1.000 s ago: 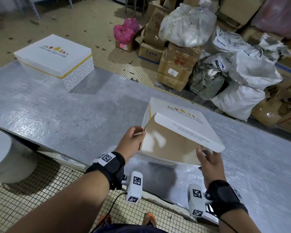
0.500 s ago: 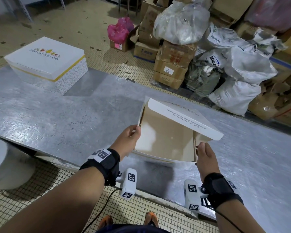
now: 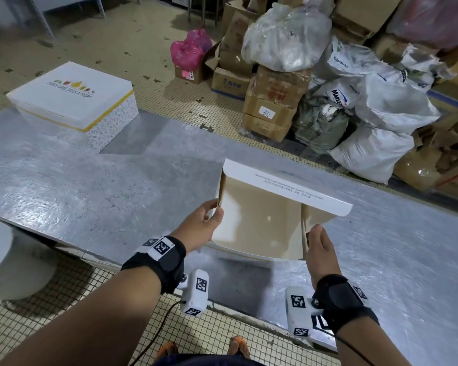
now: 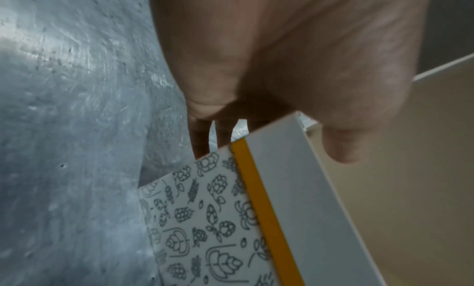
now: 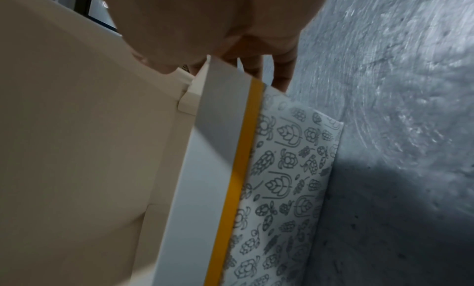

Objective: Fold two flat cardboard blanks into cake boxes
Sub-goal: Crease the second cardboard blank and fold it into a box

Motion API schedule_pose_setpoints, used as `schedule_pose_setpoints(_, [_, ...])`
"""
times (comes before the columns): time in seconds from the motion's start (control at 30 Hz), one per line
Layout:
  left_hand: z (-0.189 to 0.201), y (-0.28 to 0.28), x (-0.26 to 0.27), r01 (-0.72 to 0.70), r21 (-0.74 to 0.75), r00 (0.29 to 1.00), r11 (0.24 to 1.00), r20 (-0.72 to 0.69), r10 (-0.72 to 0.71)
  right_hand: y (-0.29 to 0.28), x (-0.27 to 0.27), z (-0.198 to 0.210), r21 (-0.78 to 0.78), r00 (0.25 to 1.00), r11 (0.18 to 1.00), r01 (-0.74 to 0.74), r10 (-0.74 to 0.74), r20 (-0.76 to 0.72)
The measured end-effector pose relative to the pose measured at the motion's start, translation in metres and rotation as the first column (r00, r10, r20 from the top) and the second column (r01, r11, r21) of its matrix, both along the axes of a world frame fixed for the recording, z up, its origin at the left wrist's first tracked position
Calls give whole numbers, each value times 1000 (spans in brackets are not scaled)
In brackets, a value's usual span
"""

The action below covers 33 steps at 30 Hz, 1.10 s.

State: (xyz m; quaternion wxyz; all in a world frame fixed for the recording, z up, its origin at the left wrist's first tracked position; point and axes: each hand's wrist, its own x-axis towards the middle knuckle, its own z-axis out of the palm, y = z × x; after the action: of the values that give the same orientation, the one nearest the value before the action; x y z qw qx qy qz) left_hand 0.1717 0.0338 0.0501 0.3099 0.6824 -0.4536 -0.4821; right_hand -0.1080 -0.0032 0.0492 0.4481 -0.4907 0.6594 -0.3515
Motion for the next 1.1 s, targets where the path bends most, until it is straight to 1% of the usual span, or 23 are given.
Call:
schedule_pose_setpoints(0.07, [0, 0, 2, 26, 37, 1000, 999, 4, -27, 0, -1, -1, -3, 1000, 1000, 4, -4, -6])
schedule_pose_setpoints(0.13, [2, 0, 4, 16, 32, 999, 999, -33, -15, 1, 0, 1, -5, 1000, 1000, 1, -1, -17])
schedule_pose_setpoints(0.27, [3, 1, 6, -96, -14, 988, 995, -119, 94, 2, 0, -1, 6, 1000, 1000, 21, -21, -20])
schedule_pose_setpoints(0.43, [-7, 4, 14, -201, -36, 965, 979, -180, 191, 5, 0, 1, 22, 999, 999, 33, -33, 8])
schedule_pose_setpoints(0.5, [-9, 4, 14, -194, -36, 961, 980, -207, 182, 5, -1, -3, 22, 999, 999, 41, -42, 14])
schedule_pose_setpoints(0.57, [-4, 3, 11, -182, -64, 964, 981, -207, 165, 5, -1, -6, 17, 999, 999, 31, -31, 9])
schedule_pose_setpoints(0.7, [3, 3, 10, -266, -98, 942, 959, -238, 237, 7, 3, 0, 22, 1000, 1000, 22, -22, 0])
schedule_pose_setpoints(0.87, [14, 6, 5, -223, -50, 939, 974, -278, 201, 8, 5, 7, 11, 1000, 1000, 21, -21, 13])
schedule_pose_setpoints(0.93, [10, 6, 4, -220, -48, 947, 974, -251, 201, 8, 4, 7, 21, 1000, 1000, 21, -22, 17])
schedule_pose_setpoints(1.03, [2, 6, 6, -190, -33, 970, 981, -159, 182, 8, 3, 7, 38, 1000, 999, 17, -18, 22])
schedule_pose_setpoints(1.1, [3, 7, 6, -156, -14, 976, 988, -155, 152, 8, 3, 9, 33, 999, 999, 14, -16, 40])
